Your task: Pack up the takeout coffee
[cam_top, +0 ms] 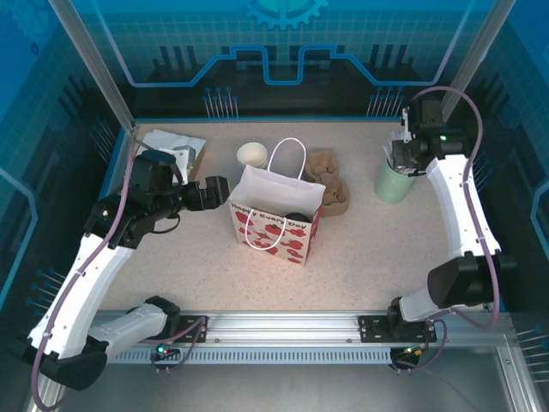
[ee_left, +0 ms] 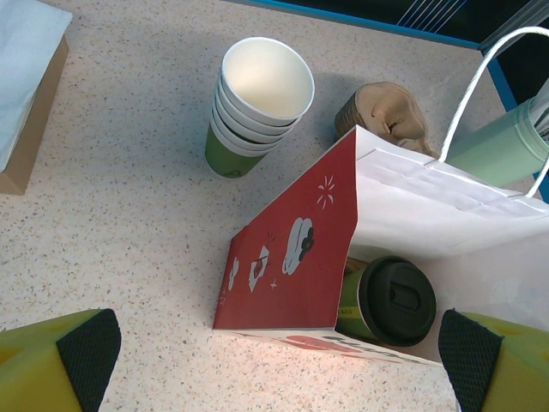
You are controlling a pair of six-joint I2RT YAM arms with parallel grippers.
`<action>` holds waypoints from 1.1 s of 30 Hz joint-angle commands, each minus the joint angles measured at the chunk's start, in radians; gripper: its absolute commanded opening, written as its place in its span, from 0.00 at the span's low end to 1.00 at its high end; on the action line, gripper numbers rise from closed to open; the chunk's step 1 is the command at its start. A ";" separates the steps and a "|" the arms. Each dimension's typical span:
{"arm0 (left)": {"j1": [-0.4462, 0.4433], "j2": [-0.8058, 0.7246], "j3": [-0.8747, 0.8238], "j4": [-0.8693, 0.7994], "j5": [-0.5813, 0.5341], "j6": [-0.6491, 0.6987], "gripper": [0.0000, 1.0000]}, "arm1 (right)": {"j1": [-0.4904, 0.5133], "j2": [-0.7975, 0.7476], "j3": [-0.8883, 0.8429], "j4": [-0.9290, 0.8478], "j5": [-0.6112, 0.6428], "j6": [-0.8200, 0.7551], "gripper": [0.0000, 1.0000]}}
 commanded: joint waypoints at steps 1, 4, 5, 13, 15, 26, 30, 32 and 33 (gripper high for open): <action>0.009 -0.001 0.031 0.024 0.009 0.002 0.99 | 0.007 -0.101 0.060 -0.063 -0.035 -0.017 0.05; 0.009 0.000 0.027 0.034 0.009 -0.008 0.99 | 0.034 -0.189 0.088 -0.105 -0.038 -0.023 0.03; 0.009 -0.001 0.024 0.039 0.007 -0.015 0.99 | 0.041 -0.220 0.099 -0.118 -0.046 -0.027 0.03; 0.009 0.002 0.018 0.049 -0.070 -0.065 0.99 | 0.049 -0.347 0.278 -0.240 -0.399 -0.066 0.00; 0.009 -0.004 0.013 0.043 -0.097 -0.080 0.99 | 0.056 -0.348 0.322 -0.255 -0.554 -0.052 0.00; 0.009 -0.066 -0.032 0.012 -0.156 -0.114 0.99 | 0.485 -0.237 0.359 -0.241 -0.564 -0.029 0.00; 0.009 -0.087 -0.040 -0.002 -0.172 -0.114 0.99 | 0.604 -0.149 0.371 -0.244 -0.482 -0.058 0.00; 0.009 -0.097 -0.045 -0.002 -0.177 -0.116 0.99 | 0.646 -0.099 0.386 -0.250 -0.421 -0.072 0.00; 0.009 -0.101 -0.048 -0.003 -0.177 -0.116 0.99 | 0.657 -0.076 0.393 -0.252 -0.414 -0.078 0.00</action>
